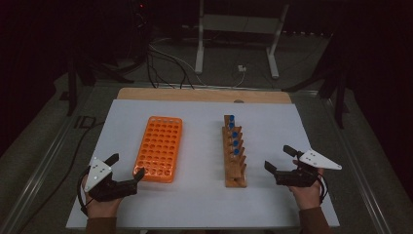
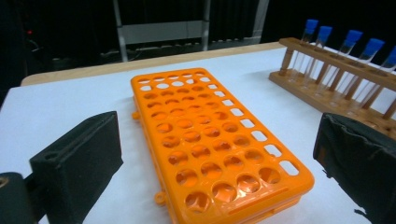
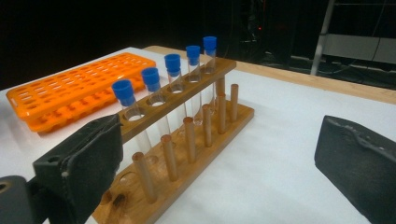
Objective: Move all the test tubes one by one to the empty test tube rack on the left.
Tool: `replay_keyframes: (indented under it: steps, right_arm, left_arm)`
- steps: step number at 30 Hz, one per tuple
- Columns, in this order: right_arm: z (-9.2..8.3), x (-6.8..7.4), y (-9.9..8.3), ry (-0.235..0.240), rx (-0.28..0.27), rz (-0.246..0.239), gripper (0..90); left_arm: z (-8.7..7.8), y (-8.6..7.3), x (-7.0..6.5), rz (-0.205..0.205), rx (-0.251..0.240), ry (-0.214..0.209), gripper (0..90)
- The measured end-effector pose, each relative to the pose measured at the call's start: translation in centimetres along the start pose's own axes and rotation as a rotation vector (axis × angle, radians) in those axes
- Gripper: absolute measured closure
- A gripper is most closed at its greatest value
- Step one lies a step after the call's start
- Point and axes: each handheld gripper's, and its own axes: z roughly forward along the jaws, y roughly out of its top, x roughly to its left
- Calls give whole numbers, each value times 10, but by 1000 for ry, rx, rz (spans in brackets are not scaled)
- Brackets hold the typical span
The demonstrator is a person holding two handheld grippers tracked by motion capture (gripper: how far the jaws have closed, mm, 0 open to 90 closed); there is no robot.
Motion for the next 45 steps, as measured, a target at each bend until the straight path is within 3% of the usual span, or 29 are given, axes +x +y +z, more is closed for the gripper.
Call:
replay_keyframes:
  steps: [9, 15, 17, 23, 29, 45]
  right_arm:
    - [0, -1, -2, -4, 0, 6, 18]
    - [1, 1, -1, -3, 7, 5, 18]
    - [1, 2, 1, 11, 8, 16, 19]
    - [2, 15, 17, 37, 19, -28, 18]
    - [7, 18, 25, 63, 18, -34, 19]
    - [48, 38, 32, 141, 98, -56, 75]
  left_arm:
    - [-1, -1, -2, 21, -39, 24, 6]
    - [-3, 0, -2, -17, -28, 30, 4]
    - [-4, 0, -2, -14, -25, 34, 4]
    - [-3, -1, -3, -25, -29, 44, 4]
    - [-3, -1, -3, -32, -39, 59, 4]
    - [1, -2, -8, -6, -18, 50, 4]
